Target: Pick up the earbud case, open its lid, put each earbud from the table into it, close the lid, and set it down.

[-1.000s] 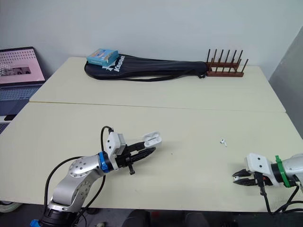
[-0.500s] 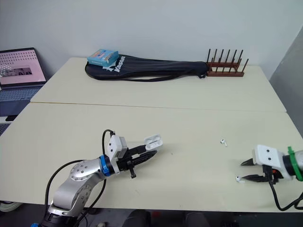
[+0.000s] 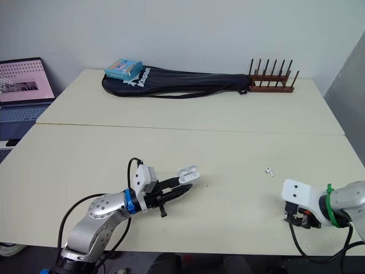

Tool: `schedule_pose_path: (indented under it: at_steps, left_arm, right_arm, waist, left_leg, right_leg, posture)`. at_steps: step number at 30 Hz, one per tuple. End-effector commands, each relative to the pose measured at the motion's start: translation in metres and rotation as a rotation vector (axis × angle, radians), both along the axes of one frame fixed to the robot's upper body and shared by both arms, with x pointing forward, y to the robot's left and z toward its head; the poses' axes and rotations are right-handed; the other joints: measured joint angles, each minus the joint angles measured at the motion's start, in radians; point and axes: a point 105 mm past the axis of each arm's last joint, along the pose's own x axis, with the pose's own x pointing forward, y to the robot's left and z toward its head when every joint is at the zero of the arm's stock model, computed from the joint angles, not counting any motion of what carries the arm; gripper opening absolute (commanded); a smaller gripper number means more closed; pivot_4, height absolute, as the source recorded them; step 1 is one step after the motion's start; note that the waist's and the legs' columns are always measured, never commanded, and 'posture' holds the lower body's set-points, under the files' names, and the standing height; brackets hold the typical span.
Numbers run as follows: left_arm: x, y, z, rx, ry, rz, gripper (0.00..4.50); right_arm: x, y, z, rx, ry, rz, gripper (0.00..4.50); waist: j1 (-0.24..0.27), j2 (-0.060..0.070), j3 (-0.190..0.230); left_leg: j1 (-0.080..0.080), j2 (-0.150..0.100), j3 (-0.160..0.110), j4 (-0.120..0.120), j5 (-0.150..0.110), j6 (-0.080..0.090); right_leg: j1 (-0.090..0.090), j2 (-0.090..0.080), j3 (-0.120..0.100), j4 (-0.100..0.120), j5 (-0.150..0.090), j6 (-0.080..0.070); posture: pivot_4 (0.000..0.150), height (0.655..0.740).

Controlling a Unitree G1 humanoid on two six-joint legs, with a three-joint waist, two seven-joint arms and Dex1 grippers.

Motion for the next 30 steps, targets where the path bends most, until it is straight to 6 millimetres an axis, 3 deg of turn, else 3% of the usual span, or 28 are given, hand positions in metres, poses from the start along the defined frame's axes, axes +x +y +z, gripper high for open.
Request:
schedule_pose_path:
  at_steps: [1,16,19,22,27,30]
  left_arm:
    - [-0.002,-0.004,0.011,-0.015,-0.042,-0.011,0.79]
    - [-0.002,-0.005,0.009,-0.021,-0.039,-0.005,0.79]
    - [-0.002,-0.006,0.009,-0.021,-0.04,-0.009,0.79]
    - [-0.001,-0.007,0.009,-0.02,-0.042,-0.016,0.79]
    - [0.001,-0.01,0.011,-0.025,-0.054,-0.029,0.79]
    - [0.004,-0.013,0.014,-0.036,-0.071,-0.027,0.79]
  right_arm:
    - [0.006,-0.004,0.001,-0.037,-0.022,0.007,2.12]
    - [0.004,-0.003,-0.01,-0.023,0.026,0.005,2.12]
    - [0.004,-0.003,-0.01,-0.014,0.037,0.004,1.49]
    - [0.006,-0.001,-0.006,0.007,0.036,0.004,0.43]
    - [0.013,0.005,0.014,0.062,0.0,0.002,0.38]
    - [0.022,0.024,0.036,0.187,-0.063,0.005,0.38]
  waist:
    - [0.0,0.0,0.0]
    - [0.0,0.0,0.0]
    - [0.0,0.0,0.0]
    - [0.0,0.0,0.0]
    - [0.0,0.0,0.0]
    - [-0.002,0.0,0.0]
  left_leg:
    - [0.0,0.0,0.0,0.0,0.0,0.0]
    - [-0.003,0.0,-0.001,0.0,0.0,0.0]
    - [-0.003,0.0,-0.001,0.0,0.0,0.0]
    - [-0.003,0.0,0.0,0.001,0.0,0.0]
    - [-0.003,0.0,0.0,0.001,0.0,0.0]
    - [-0.003,0.0,0.0,0.001,0.0,0.0]
  right_leg:
    - [0.0,0.0,0.0,0.0,0.0,0.0]
    - [-0.002,0.0,-0.001,0.0,0.002,-0.003]
    - [-0.002,0.0,-0.001,0.0,0.002,-0.003]
    - [-0.002,0.0,-0.001,0.0,0.002,-0.003]
    - [-0.002,0.0,-0.001,0.0,0.002,-0.004]
    - [-0.002,0.0,-0.001,0.0,0.002,-0.004]
  posture:
    - [0.15,0.6871]
    - [0.15,0.6871]
    - [0.15,0.6871]
    - [0.15,0.6871]
    - [0.15,0.6871]
    - [0.15,0.6871]
